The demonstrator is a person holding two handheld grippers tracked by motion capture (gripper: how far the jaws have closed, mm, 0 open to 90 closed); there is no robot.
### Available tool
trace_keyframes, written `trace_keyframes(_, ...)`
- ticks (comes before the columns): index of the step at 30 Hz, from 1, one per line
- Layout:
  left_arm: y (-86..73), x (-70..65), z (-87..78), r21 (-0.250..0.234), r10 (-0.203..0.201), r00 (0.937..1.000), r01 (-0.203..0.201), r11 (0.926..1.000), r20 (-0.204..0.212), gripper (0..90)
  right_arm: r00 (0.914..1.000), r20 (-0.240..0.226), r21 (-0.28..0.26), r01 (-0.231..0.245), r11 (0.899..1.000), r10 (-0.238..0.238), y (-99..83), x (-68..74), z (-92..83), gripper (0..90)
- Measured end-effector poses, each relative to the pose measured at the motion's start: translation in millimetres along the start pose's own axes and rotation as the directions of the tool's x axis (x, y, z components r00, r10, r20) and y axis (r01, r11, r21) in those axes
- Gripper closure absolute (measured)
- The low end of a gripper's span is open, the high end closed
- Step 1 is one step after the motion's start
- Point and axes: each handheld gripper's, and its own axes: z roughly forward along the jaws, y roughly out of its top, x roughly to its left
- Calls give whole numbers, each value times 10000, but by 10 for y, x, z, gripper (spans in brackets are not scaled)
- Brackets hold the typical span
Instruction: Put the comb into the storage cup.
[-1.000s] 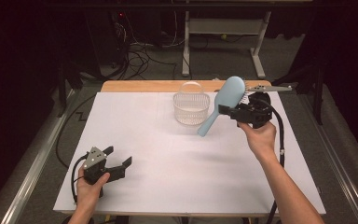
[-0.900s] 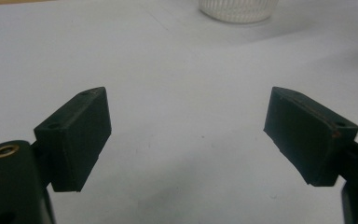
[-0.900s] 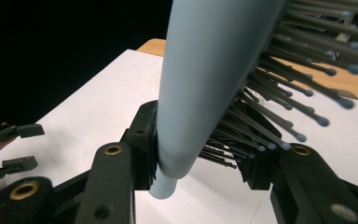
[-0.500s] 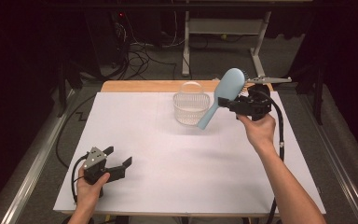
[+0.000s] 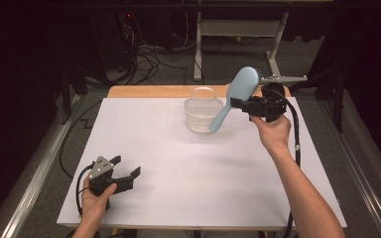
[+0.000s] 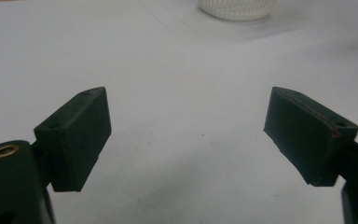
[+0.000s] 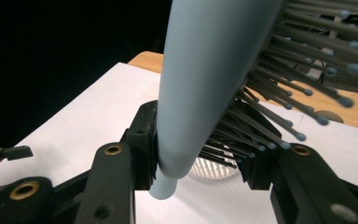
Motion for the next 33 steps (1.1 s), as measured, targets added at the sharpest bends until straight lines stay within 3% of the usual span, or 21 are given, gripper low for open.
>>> trace_keyframes(33,-5,3,-1,-7,-8,10000,8,10000,49,155,9991,357,-136,-213,9997,217,227,-62,162,565)
